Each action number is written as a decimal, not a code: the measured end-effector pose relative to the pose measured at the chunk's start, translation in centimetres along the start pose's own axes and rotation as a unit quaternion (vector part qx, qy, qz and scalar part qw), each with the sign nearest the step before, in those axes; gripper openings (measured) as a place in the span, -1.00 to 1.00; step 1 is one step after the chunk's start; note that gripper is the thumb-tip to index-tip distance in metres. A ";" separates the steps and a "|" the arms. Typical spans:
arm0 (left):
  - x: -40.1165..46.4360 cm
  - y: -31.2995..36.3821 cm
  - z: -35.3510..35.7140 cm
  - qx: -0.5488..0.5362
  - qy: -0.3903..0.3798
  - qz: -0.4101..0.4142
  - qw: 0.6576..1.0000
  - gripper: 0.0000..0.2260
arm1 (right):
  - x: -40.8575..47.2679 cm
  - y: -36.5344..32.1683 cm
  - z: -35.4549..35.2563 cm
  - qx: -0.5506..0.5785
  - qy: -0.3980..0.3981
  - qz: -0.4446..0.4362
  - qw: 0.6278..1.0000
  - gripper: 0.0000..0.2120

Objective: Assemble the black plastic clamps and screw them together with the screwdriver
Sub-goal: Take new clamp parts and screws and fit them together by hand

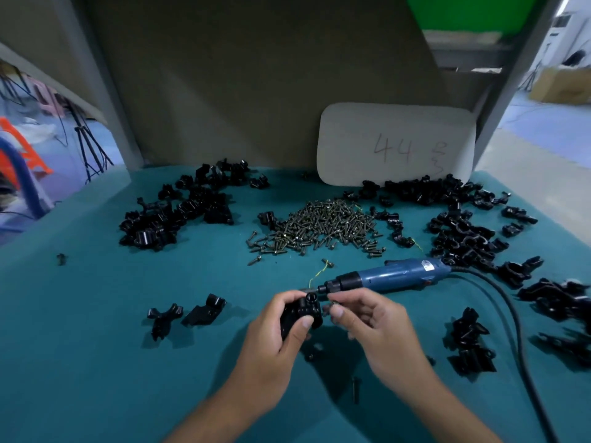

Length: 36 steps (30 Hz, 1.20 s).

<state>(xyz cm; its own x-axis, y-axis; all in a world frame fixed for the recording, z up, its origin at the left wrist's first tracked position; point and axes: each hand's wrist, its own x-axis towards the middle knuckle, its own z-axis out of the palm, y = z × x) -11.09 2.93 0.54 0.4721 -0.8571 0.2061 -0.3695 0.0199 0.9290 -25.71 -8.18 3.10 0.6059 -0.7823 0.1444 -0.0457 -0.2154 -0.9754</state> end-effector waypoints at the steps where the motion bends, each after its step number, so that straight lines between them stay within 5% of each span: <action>1: 0.0 0.1 0.1 0.003 -0.001 0.001 1.000 -0.79 | 0.1 -0.1 0.0 0.003 0.002 -0.001 1.000 -0.86; 18: 0.1 -0.4 0.5 -0.032 0.004 0.025 0.999 -0.70 | 0.0 0.8 0.7 0.000 0.031 -0.044 0.999 -0.85; 36: 0.4 -0.5 0.4 -0.029 -0.029 0.014 0.999 -0.77 | -0.1 0.6 0.0 -0.135 0.050 -0.124 0.982 -0.88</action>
<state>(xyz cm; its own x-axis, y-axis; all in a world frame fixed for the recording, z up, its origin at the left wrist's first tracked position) -11.03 2.42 0.03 0.4143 -0.8844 0.2148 -0.3337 0.0720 0.9399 -25.84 -8.25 2.48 0.5442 -0.7367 0.4013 -0.1238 -0.5436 -0.8301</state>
